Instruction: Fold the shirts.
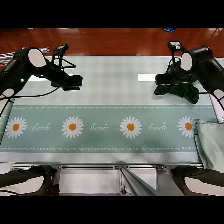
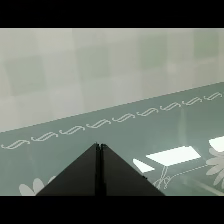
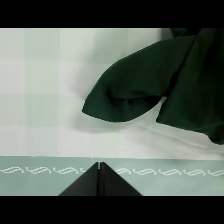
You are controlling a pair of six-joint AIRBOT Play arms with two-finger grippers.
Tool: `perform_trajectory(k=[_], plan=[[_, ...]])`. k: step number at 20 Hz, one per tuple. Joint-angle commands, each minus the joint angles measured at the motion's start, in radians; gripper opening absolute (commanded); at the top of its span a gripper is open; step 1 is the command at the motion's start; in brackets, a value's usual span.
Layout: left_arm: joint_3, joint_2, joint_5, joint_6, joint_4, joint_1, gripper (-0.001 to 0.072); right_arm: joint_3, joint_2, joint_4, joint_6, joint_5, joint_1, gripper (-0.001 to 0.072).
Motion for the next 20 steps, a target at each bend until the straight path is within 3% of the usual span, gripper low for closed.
perform_trajectory(k=[1, 16, 20], plan=[[0.000, 0.000, 0.000, 0.000, 0.000, -0.001, 0.0017, 0.001, 0.000, 0.000, 0.000, 0.000, 0.000, 0.0019], [0.000, -0.001, 0.000, 0.000, 0.000, -0.001, 0.0017, 0.001, 0.000, 0.001, 0.000, -0.003, 0.000, 0.0019], [0.000, -0.001, 0.094, 0.000, 0.000, 0.000, 0.0017, 0.001, 0.000, -0.040, -0.005, -0.159, 0.000, 0.0020]])
